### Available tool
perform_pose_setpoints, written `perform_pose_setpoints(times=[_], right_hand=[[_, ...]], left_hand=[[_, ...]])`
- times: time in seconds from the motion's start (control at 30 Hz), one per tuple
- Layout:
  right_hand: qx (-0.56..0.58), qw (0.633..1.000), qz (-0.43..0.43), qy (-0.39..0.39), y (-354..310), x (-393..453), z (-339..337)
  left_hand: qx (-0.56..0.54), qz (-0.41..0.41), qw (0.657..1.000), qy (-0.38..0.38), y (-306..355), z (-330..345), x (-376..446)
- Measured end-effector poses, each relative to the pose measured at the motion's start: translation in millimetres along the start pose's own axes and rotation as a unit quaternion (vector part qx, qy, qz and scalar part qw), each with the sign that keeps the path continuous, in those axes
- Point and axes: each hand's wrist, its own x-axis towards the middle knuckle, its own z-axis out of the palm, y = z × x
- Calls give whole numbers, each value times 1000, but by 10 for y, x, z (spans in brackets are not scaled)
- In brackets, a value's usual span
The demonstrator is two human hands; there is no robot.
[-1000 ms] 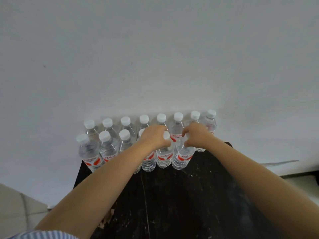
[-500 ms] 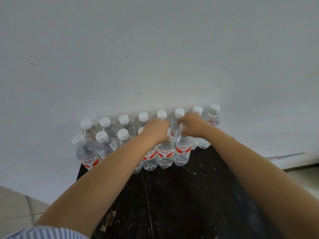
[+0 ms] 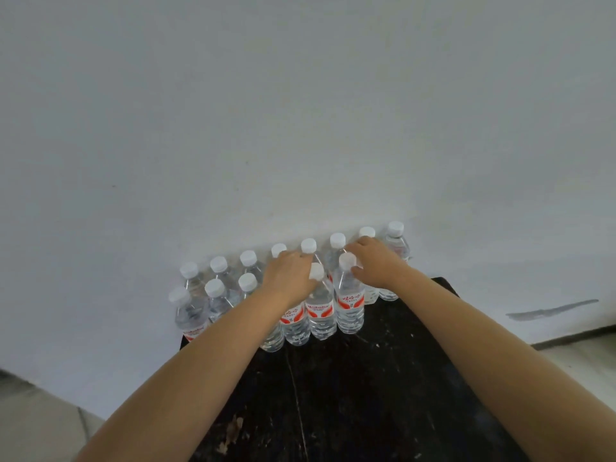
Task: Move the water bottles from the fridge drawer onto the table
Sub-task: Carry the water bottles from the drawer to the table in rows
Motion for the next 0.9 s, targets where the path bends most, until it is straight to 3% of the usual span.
perform_pose_setpoints(times=[0.27, 0.5, 0.67, 0.9], right_hand=[[0, 1000, 26, 17, -225, -1196, -680], [6, 983, 169, 77, -204, -3334, -1027], [-30, 940, 328, 91, 37, -5028, -1193], [-39, 849, 507, 143, 270, -7305, -1320]], left_hand=[[24, 28, 999, -23, 491, -659, -790], [6, 203, 979, 28, 1729, -1001, -1761], [-10, 339, 940, 26, 3037, -1223, -2553], [-20, 516, 855, 34, 4879, -1532, -3795]])
